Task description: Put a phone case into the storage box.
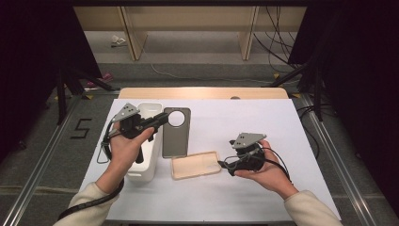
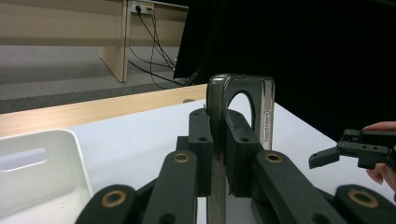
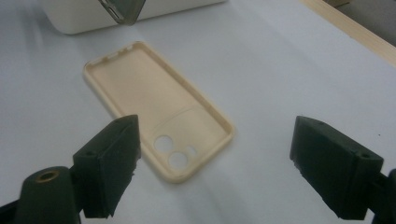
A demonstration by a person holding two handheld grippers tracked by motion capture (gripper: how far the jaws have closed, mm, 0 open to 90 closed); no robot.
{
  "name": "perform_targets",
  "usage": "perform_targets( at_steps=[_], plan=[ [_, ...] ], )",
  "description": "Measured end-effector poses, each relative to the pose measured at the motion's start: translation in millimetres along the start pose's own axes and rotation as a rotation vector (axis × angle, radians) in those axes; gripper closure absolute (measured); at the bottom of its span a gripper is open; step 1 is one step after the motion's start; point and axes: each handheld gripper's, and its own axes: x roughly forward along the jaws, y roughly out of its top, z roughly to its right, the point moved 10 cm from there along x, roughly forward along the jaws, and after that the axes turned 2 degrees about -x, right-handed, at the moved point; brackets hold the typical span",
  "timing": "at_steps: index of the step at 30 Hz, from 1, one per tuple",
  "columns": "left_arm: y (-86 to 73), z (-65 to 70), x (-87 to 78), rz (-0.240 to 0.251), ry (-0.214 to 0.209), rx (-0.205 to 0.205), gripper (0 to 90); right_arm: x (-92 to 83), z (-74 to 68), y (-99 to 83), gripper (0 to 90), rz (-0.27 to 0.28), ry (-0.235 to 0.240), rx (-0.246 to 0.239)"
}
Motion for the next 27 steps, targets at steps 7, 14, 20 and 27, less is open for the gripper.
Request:
perform_targets(
  at_steps=[7,14,20,27],
  plan=[
    [6.1,-2.6,-4.3,0.005,-0.002,0.002,82.1,-2.1,2.5,-2.2,17.0,0.004,-0.005,0.008],
    [13.4,-8.1,-10.1,0.016,0.005,-0.001,82.1,-2.6,4.2,-3.4,17.0,0.005,-0.013,0.014],
    [18.8,-11.7,-13.8,0.020,0.005,0.000,82.1,-3.4,5.4,-4.8,17.0,0.003,-0.016,0.023],
    [24.1,-16.9,-16.2,0.016,-0.003,0.003,82.1,-5.1,7.4,-6.5,16.9,0.005,-0.026,0.028]
  ],
)
